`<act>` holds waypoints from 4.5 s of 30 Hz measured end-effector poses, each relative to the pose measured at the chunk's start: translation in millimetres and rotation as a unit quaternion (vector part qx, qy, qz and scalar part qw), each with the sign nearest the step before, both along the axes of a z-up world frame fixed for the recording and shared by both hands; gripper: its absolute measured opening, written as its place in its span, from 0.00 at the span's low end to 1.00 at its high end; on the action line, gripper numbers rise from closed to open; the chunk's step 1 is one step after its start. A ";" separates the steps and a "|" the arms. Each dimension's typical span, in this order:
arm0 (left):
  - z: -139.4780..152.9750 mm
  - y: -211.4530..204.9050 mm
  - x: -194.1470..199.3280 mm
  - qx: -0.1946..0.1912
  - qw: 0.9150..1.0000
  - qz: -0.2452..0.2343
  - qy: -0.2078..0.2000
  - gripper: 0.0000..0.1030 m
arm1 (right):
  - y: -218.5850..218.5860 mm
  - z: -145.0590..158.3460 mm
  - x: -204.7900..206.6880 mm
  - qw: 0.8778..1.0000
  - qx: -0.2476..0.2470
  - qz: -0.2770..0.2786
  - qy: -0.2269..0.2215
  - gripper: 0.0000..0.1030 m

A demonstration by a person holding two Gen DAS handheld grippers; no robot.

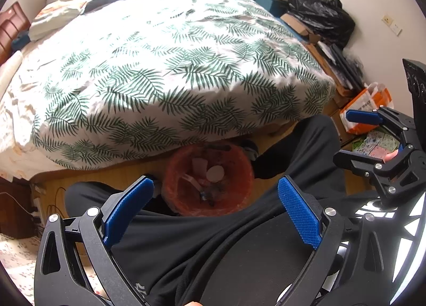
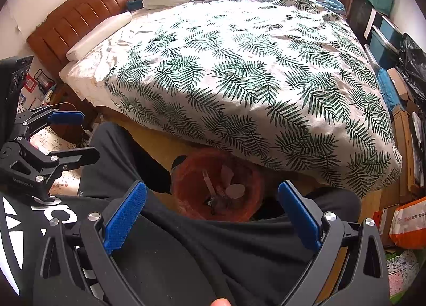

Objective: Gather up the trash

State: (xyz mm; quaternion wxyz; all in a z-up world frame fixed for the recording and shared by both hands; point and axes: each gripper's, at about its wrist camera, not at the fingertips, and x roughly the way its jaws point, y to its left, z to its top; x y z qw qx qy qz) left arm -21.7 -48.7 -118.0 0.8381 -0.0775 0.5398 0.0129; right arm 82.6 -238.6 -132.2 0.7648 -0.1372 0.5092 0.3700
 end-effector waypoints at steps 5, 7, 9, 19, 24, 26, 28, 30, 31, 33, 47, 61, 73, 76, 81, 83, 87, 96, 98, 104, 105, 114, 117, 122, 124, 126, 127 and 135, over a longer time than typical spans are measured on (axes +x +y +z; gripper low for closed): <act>1.7 -1.2 0.2 0.002 1.000 0.003 0.000 0.94 | -1.4 0.0 0.9 1.000 0.000 -0.001 0.000 0.95; 1.1 -1.1 0.6 0.001 1.000 0.004 0.000 0.94 | -0.9 0.6 0.7 1.000 0.000 0.000 -0.003 0.95; 1.0 -1.2 0.7 0.002 1.000 0.004 0.001 0.94 | -1.1 0.5 0.9 1.000 0.001 0.000 -0.004 0.95; 2.0 -1.7 0.7 0.004 1.000 0.002 -0.001 0.94 | -2.1 2.1 0.8 1.000 0.002 0.000 -0.006 0.95; 2.7 -2.4 0.2 0.004 1.000 0.000 -0.003 0.94 | -2.6 3.2 -0.2 1.000 0.002 0.000 -0.009 0.95; 2.5 -3.2 -0.3 0.003 1.000 0.000 -0.002 0.94 | -2.5 3.5 -0.9 1.000 0.003 0.000 -0.010 0.95; 3.0 -3.0 -0.7 0.004 1.000 0.000 -0.003 0.94 | -2.7 3.8 -1.0 1.000 0.003 -0.001 -0.011 0.95; 2.7 -3.6 -0.4 0.005 1.000 -0.001 -0.003 0.94 | -2.4 3.6 -1.5 1.000 0.004 -0.001 -0.011 0.95; 2.5 -3.7 -0.5 0.005 1.000 0.000 -0.003 0.94 | -2.0 4.0 -1.8 1.000 0.004 -0.002 -0.010 0.95; 2.8 -3.5 -0.1 0.005 1.000 0.000 -0.003 0.94 | -2.1 4.5 -2.0 1.000 0.004 -0.003 -0.011 0.95; 4.0 -2.8 -0.1 0.005 1.000 -0.002 -0.004 0.94 | -0.6 6.8 -4.7 1.000 0.005 -0.004 -0.015 0.95; 7.4 -0.4 0.4 0.005 1.000 -0.004 -0.006 0.94 | 0.4 9.7 -5.9 1.000 0.008 -0.002 -0.018 0.95; 9.5 1.4 -1.0 0.003 1.000 -0.002 -0.009 0.94 | 2.7 9.6 -7.1 1.000 0.008 -0.002 -0.020 0.95; 9.4 1.1 -1.1 0.003 1.000 -0.002 -0.009 0.94 | 3.3 9.7 -6.9 1.000 0.008 -0.002 -0.020 0.95; 9.6 0.6 -1.6 0.004 1.000 -0.001 -0.010 0.94 | 4.0 10.3 -7.1 1.000 0.008 -0.002 -0.021 0.95; 9.7 0.5 -1.6 0.004 1.000 0.000 -0.009 0.94 | 4.3 10.2 -6.9 1.000 0.008 -0.002 -0.020 0.95; 9.3 0.7 -1.7 0.004 1.000 0.000 -0.010 0.94 | 4.3 10.2 -6.9 1.000 0.008 -0.002 -0.020 0.95; 9.2 1.8 -1.8 0.004 1.000 -0.001 -0.010 0.94 | 4.5 10.4 -7.0 1.000 0.008 -0.002 -0.021 0.95; 9.3 1.5 -1.3 0.004 1.000 -0.001 -0.010 0.94 | 4.4 10.1 -6.6 1.000 0.008 -0.001 -0.020 0.95; 8.5 2.2 -1.1 0.003 1.000 0.000 -0.010 0.94 | 5.0 10.6 -6.5 1.000 0.007 -0.001 -0.020 0.95; 9.1 2.6 -1.3 0.003 1.000 0.001 -0.010 0.94 | 5.2 10.9 -6.2 1.000 0.007 -0.001 -0.021 0.95; 9.2 2.5 -1.3 0.003 1.000 0.002 -0.011 0.94 | 5.0 10.5 -6.0 1.000 0.008 -0.001 -0.022 0.95; 9.6 0.1 -1.6 0.003 1.000 0.002 -0.012 0.94 | 4.9 10.8 -6.4 1.000 0.008 -0.001 -0.022 0.95; 10.1 -0.3 -2.0 0.004 1.000 0.003 -0.013 0.94 | 4.7 10.6 -6.5 1.000 0.007 -0.001 -0.022 0.95; 9.4 -0.5 -2.2 0.003 1.000 0.003 -0.012 0.94 | 4.8 10.6 -6.6 1.000 0.008 0.000 -0.022 0.95; 9.6 -0.3 -1.9 0.002 1.000 0.003 -0.012 0.94 | 4.6 10.8 -6.2 1.000 0.009 -0.001 -0.022 0.95; 9.6 -0.5 -2.0 0.003 1.000 0.003 -0.012 0.94 | 4.6 11.1 -6.0 1.000 0.009 -0.001 -0.022 0.95; 9.0 -0.1 -1.5 0.002 1.000 0.003 -0.012 0.94 | 5.0 11.2 -5.6 1.000 0.009 -0.001 -0.022 0.95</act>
